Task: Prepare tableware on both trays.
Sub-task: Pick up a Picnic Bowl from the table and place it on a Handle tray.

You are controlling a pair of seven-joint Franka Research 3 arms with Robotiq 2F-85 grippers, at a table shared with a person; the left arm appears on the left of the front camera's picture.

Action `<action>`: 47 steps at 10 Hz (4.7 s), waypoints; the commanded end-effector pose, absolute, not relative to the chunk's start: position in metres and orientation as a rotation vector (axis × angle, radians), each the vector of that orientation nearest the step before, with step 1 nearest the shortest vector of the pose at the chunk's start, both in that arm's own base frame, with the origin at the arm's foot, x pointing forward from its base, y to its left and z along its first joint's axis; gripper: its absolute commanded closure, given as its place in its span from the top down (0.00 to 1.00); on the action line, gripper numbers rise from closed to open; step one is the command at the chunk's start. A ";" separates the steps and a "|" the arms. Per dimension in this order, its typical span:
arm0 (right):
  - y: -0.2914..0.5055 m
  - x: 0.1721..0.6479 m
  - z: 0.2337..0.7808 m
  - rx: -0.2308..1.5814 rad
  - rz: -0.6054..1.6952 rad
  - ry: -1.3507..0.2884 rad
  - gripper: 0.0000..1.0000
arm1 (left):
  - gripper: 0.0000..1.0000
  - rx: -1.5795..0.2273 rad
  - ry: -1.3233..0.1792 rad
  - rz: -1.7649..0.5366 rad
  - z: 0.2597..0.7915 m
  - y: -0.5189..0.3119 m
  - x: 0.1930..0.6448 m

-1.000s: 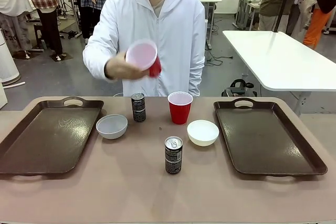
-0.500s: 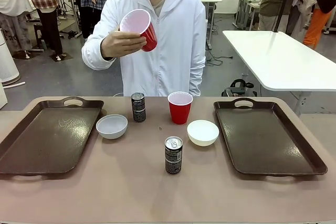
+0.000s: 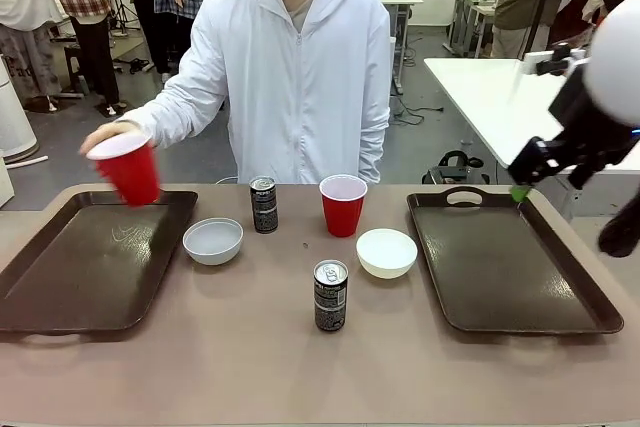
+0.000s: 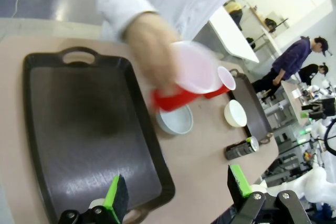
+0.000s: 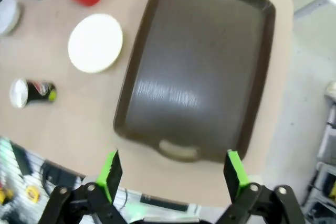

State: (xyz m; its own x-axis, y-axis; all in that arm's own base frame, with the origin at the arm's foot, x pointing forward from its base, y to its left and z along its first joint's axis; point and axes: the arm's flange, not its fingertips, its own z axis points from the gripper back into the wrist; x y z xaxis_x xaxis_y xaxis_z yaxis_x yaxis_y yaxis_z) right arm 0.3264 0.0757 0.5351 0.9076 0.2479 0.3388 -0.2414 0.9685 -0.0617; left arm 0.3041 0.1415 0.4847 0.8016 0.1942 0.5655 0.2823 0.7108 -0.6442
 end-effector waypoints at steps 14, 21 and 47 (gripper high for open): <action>0.188 0.457 0.419 -0.085 0.104 -0.154 1.00 | 1.00 -0.800 -0.667 -0.061 0.483 0.144 0.303; 0.204 0.471 0.362 0.030 0.120 -0.121 1.00 | 1.00 -0.800 -0.667 -0.061 0.483 0.144 0.303; 0.087 0.404 0.518 0.004 0.345 -0.150 0.00 | 1.00 -0.800 -0.667 -0.061 0.483 0.144 0.303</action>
State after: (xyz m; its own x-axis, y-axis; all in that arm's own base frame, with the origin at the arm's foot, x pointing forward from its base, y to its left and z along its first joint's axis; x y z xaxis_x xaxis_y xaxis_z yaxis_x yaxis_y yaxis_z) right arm 0.3938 0.1036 0.5103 0.9350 0.3036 0.1834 -0.3021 0.9526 -0.0366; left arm 0.3041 0.1420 0.4848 0.8014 0.1952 0.5654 0.2814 0.7112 -0.6443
